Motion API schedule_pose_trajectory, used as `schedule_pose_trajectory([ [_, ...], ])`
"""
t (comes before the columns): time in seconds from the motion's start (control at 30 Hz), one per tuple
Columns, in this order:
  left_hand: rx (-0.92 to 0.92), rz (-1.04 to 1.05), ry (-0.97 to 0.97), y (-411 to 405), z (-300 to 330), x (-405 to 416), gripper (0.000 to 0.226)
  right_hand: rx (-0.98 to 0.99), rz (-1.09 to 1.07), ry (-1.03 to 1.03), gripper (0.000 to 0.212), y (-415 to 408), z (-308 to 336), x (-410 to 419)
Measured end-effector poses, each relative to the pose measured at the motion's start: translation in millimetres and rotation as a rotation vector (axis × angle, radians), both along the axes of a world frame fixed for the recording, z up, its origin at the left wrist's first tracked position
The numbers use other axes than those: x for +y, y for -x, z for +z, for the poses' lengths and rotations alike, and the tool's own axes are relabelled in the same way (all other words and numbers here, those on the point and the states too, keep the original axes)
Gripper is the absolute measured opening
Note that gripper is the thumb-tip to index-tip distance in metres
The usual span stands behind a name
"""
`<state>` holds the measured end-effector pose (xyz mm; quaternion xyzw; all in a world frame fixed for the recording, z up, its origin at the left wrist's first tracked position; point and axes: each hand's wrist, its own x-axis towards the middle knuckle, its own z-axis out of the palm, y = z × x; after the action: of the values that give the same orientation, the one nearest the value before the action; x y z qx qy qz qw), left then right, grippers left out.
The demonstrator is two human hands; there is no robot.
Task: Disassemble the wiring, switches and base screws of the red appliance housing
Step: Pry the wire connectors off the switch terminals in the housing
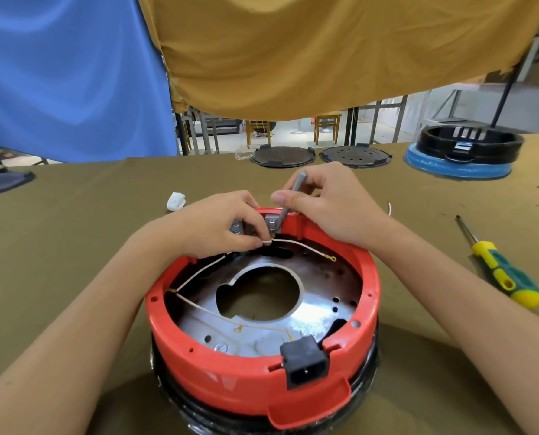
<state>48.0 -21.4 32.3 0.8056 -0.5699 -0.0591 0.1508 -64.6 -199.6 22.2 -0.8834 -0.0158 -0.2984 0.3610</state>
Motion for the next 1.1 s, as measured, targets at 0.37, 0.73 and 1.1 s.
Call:
schedule_pose_trajectory([
  [0.37, 0.000, 0.008, 0.016, 0.3, -1.7, -0.3, 0.013, 0.026, -0.001, 0.031, 0.019, -1.4, 2.8, 1.8],
  [0.73, -0.004, -0.006, 0.015, -0.1, -1.3, -0.3, 0.014, 0.011, -0.025, -0.047, 0.022, -2.8, -0.6, 2.7],
  [1.1, -0.006, -0.002, 0.019, -2.2, -3.1, -0.6, 0.011, 0.021, 0.000, 0.037, 0.019, -1.5, 1.5, 4.5],
])
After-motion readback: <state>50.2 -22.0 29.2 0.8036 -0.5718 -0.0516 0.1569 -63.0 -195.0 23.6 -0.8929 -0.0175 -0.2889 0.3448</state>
